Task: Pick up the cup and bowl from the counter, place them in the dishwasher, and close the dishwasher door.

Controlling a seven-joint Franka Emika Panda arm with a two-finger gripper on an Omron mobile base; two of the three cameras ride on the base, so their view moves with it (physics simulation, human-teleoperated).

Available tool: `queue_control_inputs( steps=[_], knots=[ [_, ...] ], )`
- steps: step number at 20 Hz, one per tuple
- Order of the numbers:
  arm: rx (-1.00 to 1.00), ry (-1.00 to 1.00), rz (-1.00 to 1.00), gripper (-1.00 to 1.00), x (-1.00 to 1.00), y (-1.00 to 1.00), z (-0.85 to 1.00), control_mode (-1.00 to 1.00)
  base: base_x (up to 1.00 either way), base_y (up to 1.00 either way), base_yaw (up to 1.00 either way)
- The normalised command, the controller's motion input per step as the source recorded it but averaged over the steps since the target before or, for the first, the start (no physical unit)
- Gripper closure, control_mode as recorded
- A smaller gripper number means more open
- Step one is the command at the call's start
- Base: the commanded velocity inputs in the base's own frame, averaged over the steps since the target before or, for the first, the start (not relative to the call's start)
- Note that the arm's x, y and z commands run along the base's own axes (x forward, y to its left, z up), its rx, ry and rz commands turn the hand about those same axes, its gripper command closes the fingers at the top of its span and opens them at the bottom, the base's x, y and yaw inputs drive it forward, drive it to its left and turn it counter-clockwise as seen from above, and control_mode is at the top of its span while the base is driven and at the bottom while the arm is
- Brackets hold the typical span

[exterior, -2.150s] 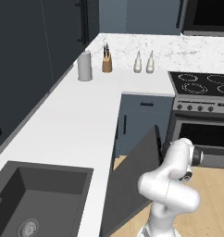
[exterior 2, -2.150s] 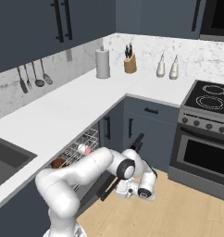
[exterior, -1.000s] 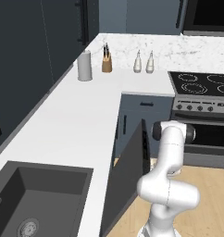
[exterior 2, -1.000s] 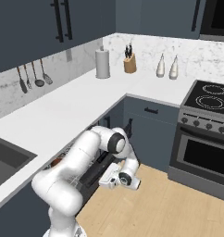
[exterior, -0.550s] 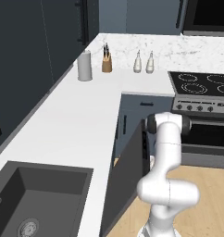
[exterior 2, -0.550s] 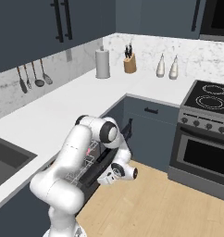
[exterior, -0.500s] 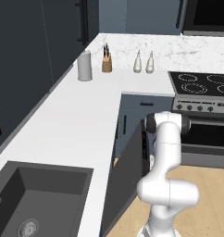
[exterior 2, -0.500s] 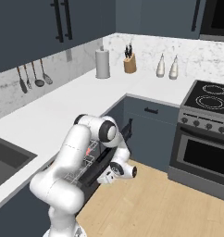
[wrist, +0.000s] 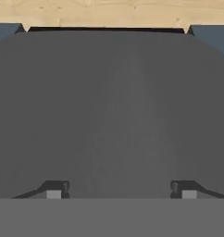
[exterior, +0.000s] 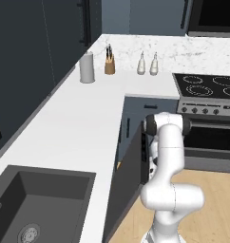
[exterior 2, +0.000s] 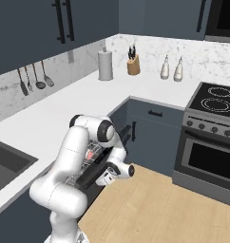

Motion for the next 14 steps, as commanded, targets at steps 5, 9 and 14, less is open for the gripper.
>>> queue_control_inputs(
  steps=[5, 9, 14],
  knots=[
    [0.02, -0.09, 0.00, -1.00, 0.44, 1.00, -0.01, -1.00, 0.00, 0.00, 0.00],
    [0.10, -0.12, 0.00, -1.00, 0.48, 1.00, 0.00, -1.00, 0.00, 0.00, 0.00],
    [0.11, -0.13, 0.01, -1.00, 0.48, 1.00, 0.00, -1.00, 0.00, 0.00, 0.00]
  ],
)
